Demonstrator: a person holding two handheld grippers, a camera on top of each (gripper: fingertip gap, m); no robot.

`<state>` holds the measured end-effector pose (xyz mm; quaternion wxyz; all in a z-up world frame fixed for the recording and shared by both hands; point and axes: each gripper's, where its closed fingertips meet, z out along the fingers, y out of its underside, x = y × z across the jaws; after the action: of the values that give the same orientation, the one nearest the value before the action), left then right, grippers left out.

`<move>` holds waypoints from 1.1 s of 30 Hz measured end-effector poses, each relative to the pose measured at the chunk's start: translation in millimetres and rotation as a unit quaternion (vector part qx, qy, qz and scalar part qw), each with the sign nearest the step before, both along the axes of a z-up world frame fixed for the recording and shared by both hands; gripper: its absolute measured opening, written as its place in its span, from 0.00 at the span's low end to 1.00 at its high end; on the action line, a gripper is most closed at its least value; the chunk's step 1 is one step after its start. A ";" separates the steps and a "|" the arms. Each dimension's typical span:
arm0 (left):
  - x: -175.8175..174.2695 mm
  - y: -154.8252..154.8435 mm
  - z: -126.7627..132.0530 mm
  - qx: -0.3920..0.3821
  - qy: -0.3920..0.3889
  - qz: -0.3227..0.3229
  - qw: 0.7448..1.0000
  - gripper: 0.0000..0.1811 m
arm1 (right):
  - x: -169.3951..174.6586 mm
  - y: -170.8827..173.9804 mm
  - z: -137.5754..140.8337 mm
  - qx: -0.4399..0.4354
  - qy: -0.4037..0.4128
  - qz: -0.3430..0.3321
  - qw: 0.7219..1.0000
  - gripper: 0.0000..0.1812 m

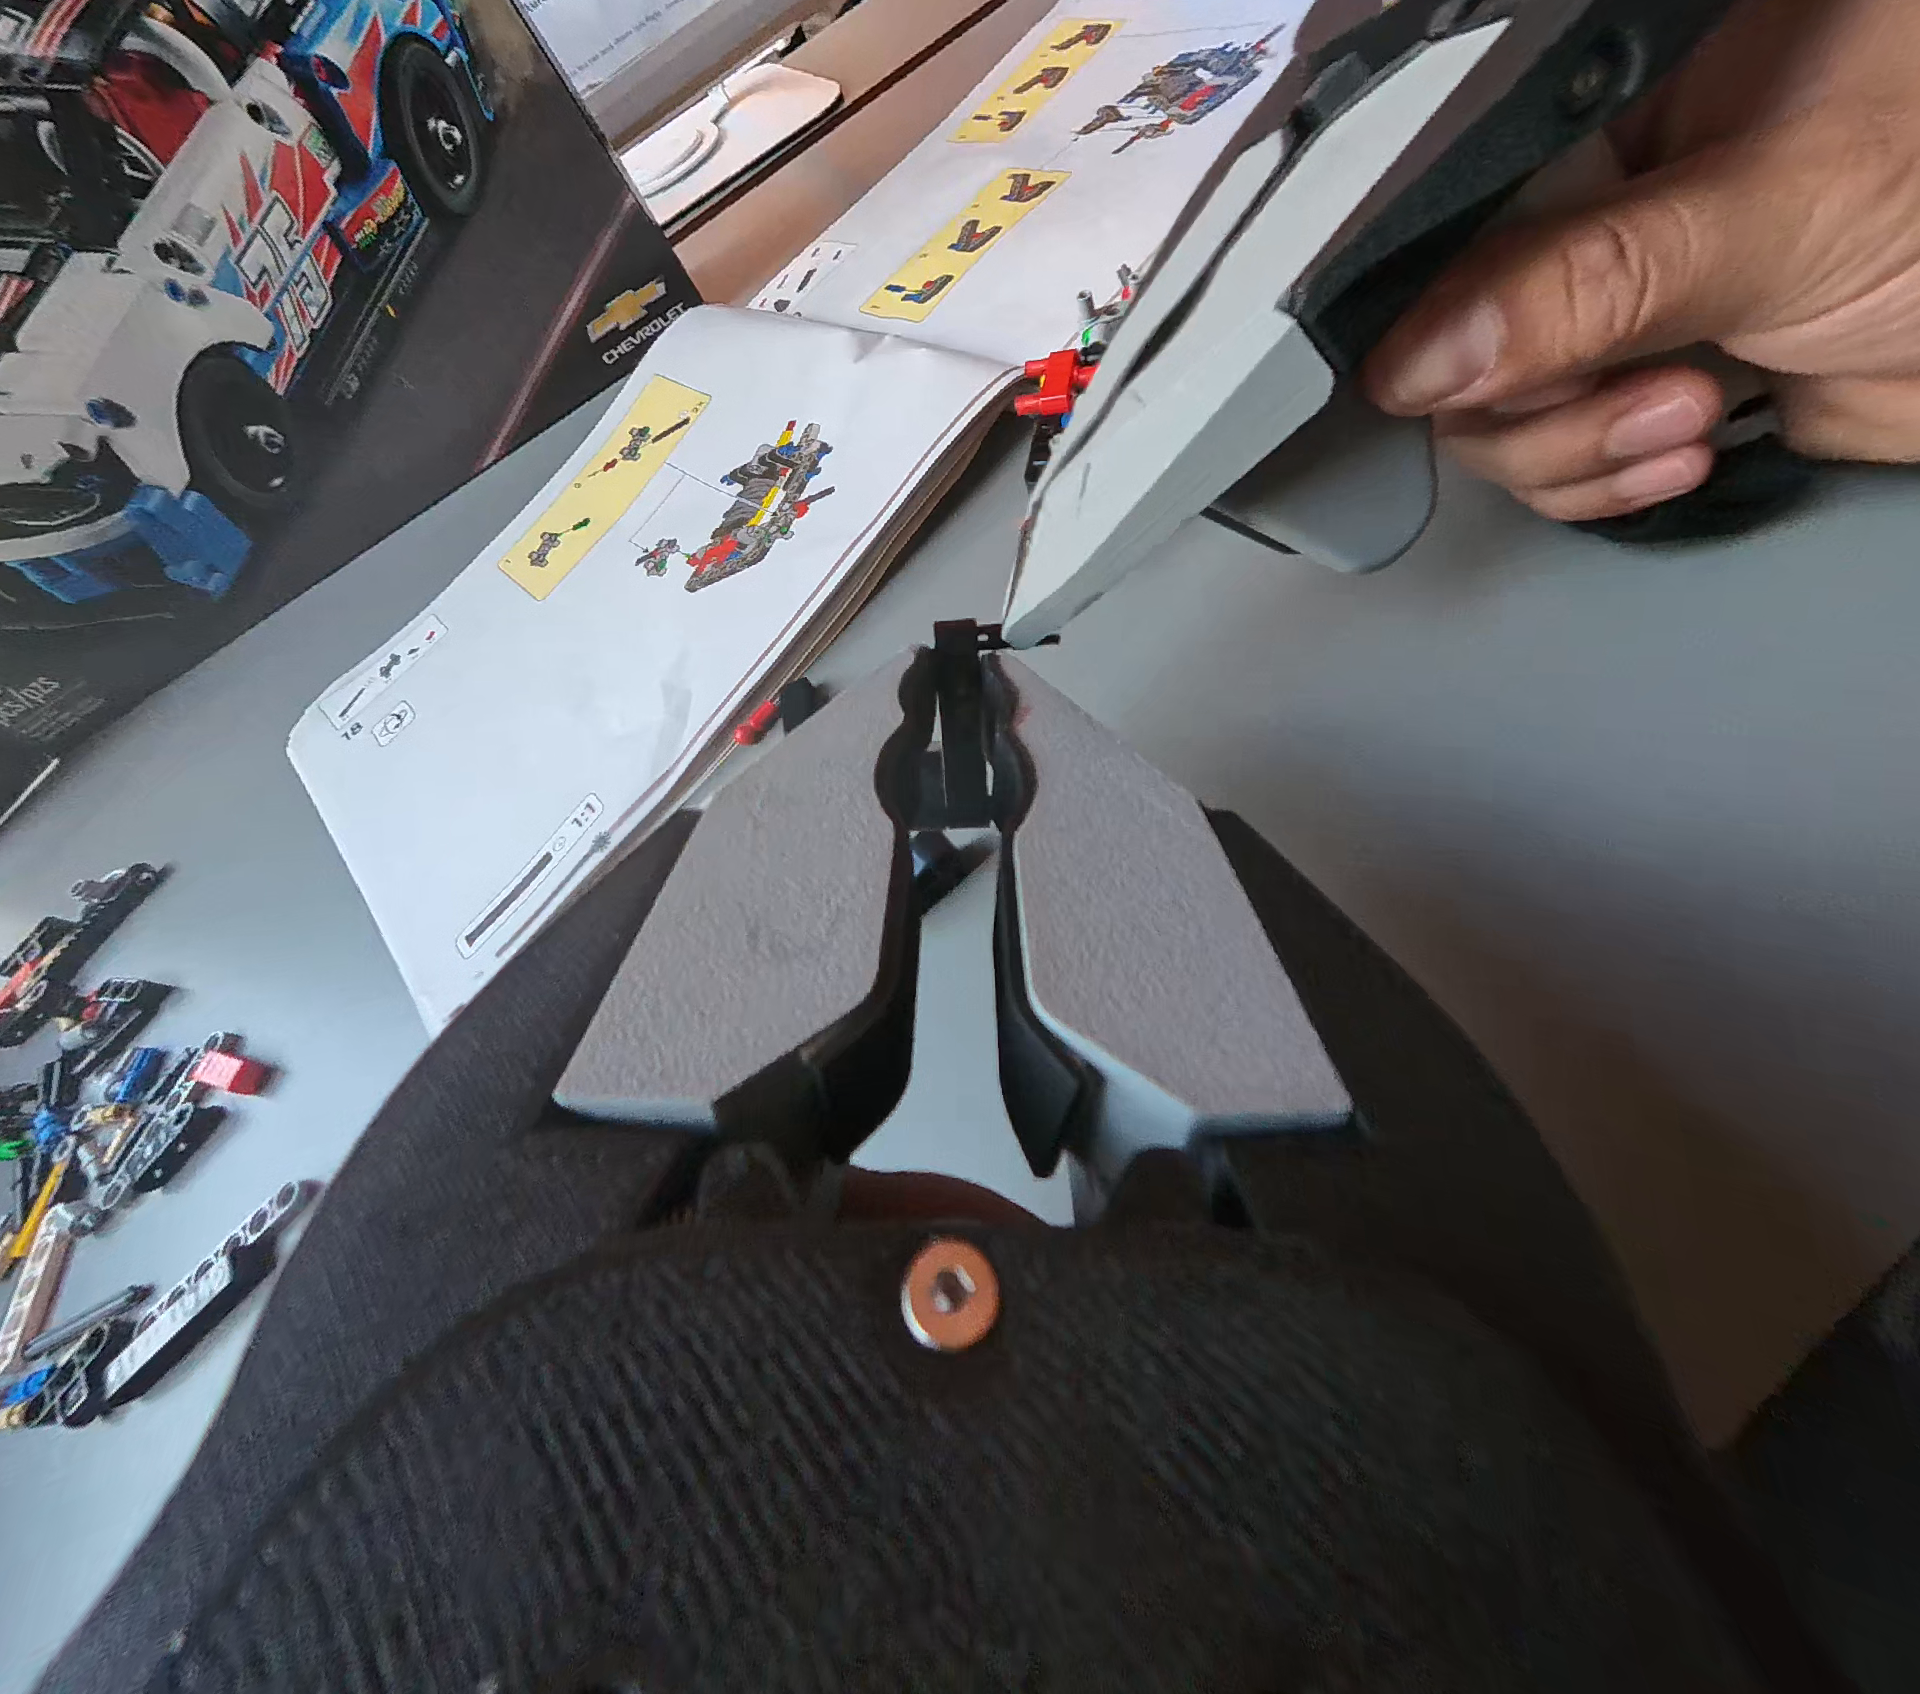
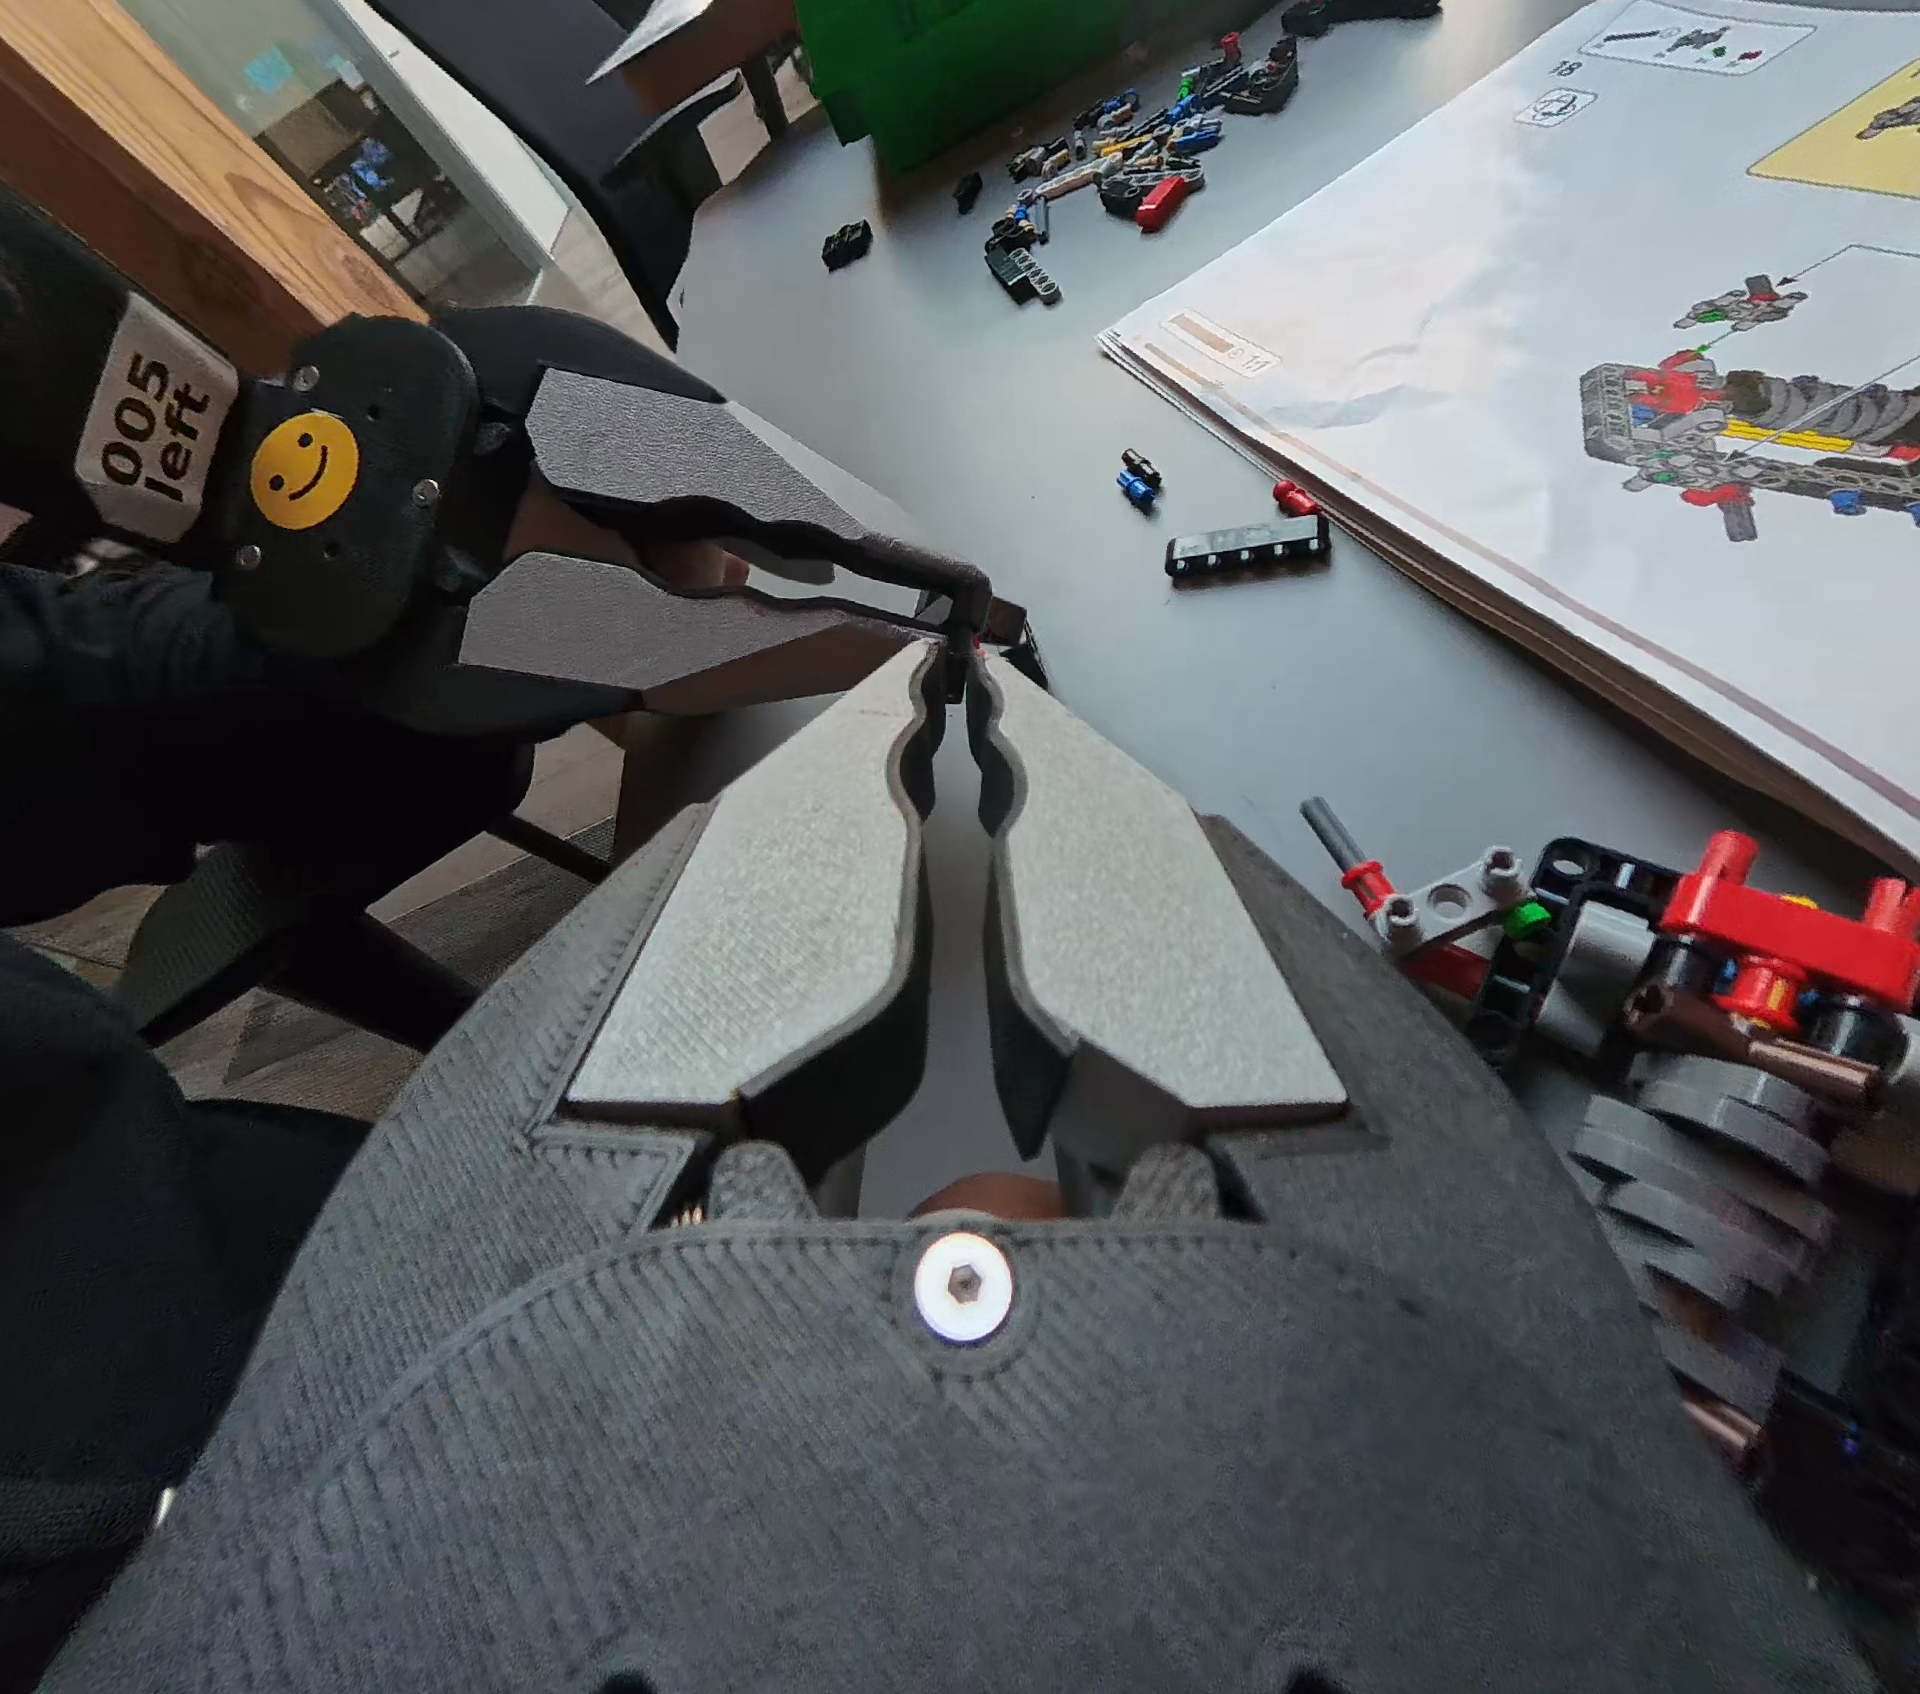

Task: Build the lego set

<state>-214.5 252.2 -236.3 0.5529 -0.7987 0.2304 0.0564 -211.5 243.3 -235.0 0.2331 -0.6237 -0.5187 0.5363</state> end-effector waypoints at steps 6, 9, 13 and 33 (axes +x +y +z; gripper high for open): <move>-1.1 -2.5 -7.5 -0.006 0.050 -0.004 0.999 0.02 | -1.3 -2.7 -8.4 0.014 -0.028 0.000 1.000 0.00; -1.3 -2.9 -9.4 -0.011 0.054 0.000 0.998 0.02 | -2.1 -2.1 -11.5 0.032 -0.039 -0.009 0.999 0.00; 0.2 -4.2 -9.9 -0.006 0.070 -0.009 0.998 0.02 | -1.2 -3.3 -11.7 0.032 -0.041 -0.003 0.999 0.00; -2.8 -12.1 -9.8 -0.012 0.053 -0.085 0.995 0.03 | 9.5 -17.3 3.1 0.127 0.030 0.104 0.986 0.21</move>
<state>-217.3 240.1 -246.1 0.5335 -0.7784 0.3271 0.0487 -202.0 226.0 -231.9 0.2690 -0.5153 -0.6372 0.5060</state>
